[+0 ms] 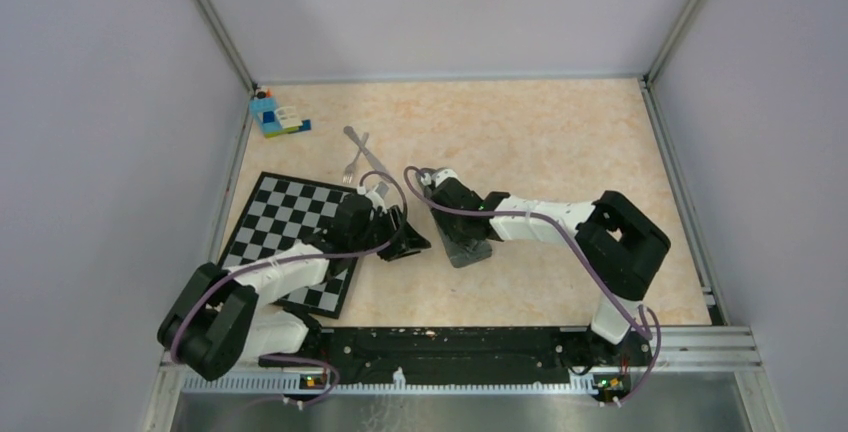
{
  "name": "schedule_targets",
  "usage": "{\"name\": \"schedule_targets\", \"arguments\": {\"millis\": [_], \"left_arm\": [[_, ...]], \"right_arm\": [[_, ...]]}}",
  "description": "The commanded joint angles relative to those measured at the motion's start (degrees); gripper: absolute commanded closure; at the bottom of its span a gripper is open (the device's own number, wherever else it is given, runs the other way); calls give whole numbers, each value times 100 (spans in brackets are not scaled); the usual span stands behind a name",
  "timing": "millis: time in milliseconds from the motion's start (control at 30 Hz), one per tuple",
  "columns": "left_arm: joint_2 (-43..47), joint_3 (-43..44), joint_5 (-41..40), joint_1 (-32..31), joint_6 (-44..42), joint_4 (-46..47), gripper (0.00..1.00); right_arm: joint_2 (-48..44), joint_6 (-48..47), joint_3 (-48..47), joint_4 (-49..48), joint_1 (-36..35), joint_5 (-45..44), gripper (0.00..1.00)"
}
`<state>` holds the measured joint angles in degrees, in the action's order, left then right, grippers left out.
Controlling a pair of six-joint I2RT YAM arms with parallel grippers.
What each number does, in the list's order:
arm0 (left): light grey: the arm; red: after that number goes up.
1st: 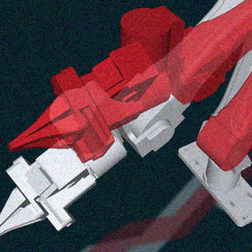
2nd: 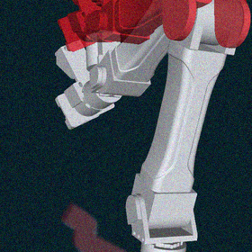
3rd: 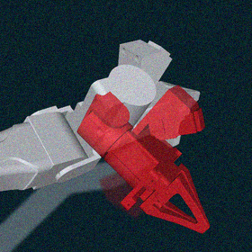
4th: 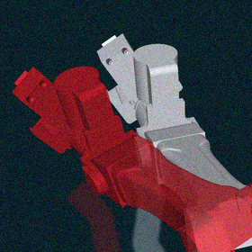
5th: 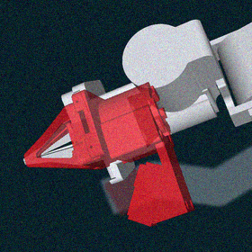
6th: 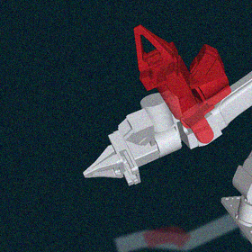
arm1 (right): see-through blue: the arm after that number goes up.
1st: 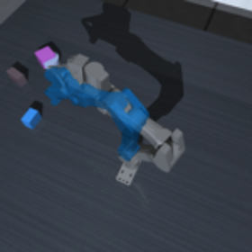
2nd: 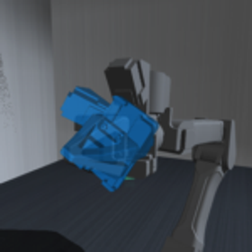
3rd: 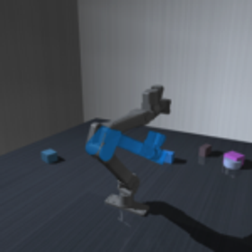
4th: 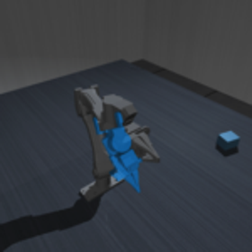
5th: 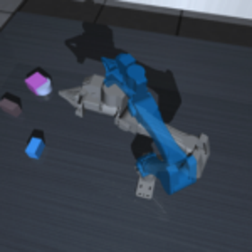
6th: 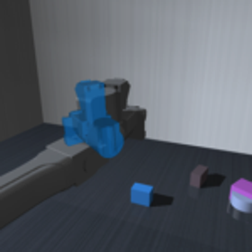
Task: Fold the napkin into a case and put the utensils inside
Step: Pick up the smaller rectangle-folded napkin from the center of the board.
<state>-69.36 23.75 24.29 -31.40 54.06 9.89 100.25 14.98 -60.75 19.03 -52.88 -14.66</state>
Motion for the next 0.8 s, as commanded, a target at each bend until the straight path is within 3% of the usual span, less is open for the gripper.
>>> {"name": "schedule_targets", "arguments": {"millis": [0, 33, 100, 233, 267, 400, 500, 767], "left_arm": [[-389, -116, -72, -147, 524, 894, 53], [-484, -166, -65, -192, 625, 1048, 53], [-718, -223, -32, -260, 856, 1342, 54], [-1240, -264, -115, -464, 1222, 1879, 59], [-1396, -247, -109, -522, 1309, 2023, 60], [-2127, -42, -162, -851, 1611, 2454, 62], [-2456, 44, -341, -1064, 1772, 2625, 71], [-2635, -38, -684, -1201, 1843, 2677, 88]], "right_arm": [[117, -59, 30, -365, -165, -324, 56], [138, -36, 49, -394, -192, -386, 59], [81, 14, 97, -450, -221, -478, 75], [-160, 70, 23, -397, -222, -410, 98], [-202, 73, -21, -359, -222, -382, 100], [-304, 179, -133, -274, -222, -211, 100], [-320, 329, -128, -314, -222, -32, 100], [-259, 930, 89, -638, -214, 449, 100]]}}
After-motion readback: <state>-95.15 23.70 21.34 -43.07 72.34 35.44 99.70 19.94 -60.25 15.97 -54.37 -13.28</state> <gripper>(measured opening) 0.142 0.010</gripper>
